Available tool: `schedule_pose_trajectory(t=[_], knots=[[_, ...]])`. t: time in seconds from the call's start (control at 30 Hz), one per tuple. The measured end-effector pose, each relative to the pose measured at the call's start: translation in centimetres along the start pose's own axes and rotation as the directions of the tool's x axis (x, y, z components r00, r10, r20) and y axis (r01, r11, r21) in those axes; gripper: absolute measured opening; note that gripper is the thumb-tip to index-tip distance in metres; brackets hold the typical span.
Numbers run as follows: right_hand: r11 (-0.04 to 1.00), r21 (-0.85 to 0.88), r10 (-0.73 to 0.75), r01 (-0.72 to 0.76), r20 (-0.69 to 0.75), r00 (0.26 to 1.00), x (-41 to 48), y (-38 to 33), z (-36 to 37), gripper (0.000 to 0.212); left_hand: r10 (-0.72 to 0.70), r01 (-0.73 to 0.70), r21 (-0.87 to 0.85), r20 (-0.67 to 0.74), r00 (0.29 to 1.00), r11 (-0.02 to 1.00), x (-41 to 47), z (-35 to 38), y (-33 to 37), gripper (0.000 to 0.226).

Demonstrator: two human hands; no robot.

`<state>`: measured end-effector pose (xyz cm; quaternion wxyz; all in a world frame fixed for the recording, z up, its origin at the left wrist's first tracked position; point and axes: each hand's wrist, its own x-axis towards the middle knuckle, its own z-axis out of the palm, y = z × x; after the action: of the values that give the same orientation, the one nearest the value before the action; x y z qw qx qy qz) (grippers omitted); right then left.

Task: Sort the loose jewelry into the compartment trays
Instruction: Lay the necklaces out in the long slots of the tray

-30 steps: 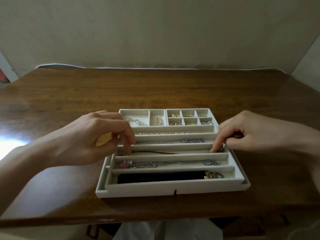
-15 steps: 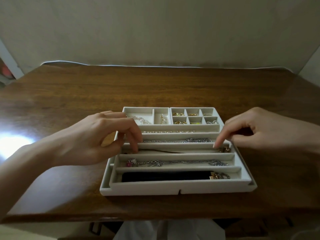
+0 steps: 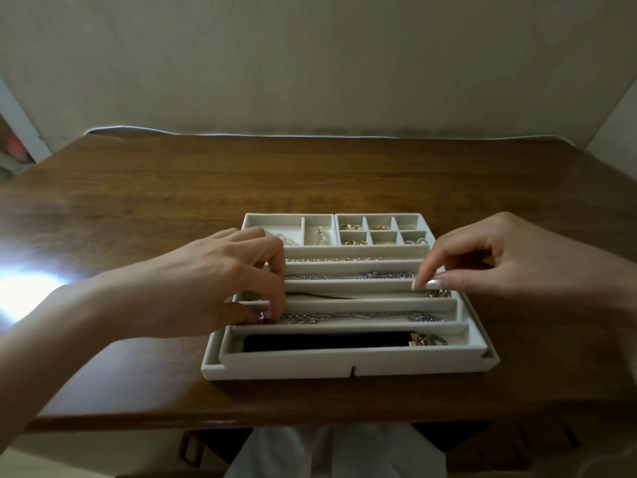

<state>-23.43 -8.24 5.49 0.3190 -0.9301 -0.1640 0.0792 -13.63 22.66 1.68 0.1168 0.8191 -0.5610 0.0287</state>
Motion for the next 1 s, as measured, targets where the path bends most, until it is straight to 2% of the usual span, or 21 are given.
schedule_pose_trajectory(t=[0.13, 0.27, 0.37, 0.5, 0.7, 0.8, 0.9, 1.0], knots=[[1.0, 0.017, -0.009, 0.009, -0.021, 1.0, -0.2, -0.1, 0.5, 0.012, 0.047, -0.048, 0.094, 0.013, 0.999, 0.994, 0.3, -0.3, 0.3, 0.011], [1.0, 0.005, -0.021, 0.021, -0.043, 0.999, 0.0, -0.3, 1.2, 0.014, 0.042, -0.044, 0.087, 0.022, 0.999, 0.995, 0.4, -0.9, 0.5, 0.019], [1.0, 0.003, -0.031, 0.031, -0.058, 0.998, 0.4, -0.8, 1.6, 0.013, 0.02, -0.02, -0.01, 0.022, 1.0, 1.0, 0.8, -1.9, 1.2, 0.011], [0.999, 0.003, -0.047, 0.047, -0.072, 0.996, 1.6, -1.9, 2.6, 0.012, -0.108, 0.086, -0.227, -0.084, 0.991, 0.97, 1.3, -2.3, 1.7, 0.027], [0.994, 0.095, -0.053, 0.061, -0.086, 0.995, 4.6, -3.8, 5.3, 0.022, -0.139, 0.023, -0.504, -0.193, 0.971, 0.863, 2.7, -1.6, 3.0, 0.01], [0.988, 0.137, -0.055, 0.07, -0.112, 0.992, 5.6, -4.2, 6.5, 0.013, -0.168, 0.015, -0.632, -0.183, 0.969, 0.775, 2.9, -1.1, 3.2, 0.009], [0.973, 0.231, 0.003, 0.019, -0.093, 0.996, 5.9, -3.9, 6.5, 0.005, -0.227, 0.046, -0.68, -0.179, 0.957, 0.732, 2.5, -0.9, 2.9, 0.008], [0.918, 0.397, 0.009, 0.024, -0.08, 0.997, 5.4, -3.5, 5.8, 0.005, -0.254, 0.096, -0.651, -0.152, 0.955, 0.753, 2.0, -0.9, 2.5, 0.015]])
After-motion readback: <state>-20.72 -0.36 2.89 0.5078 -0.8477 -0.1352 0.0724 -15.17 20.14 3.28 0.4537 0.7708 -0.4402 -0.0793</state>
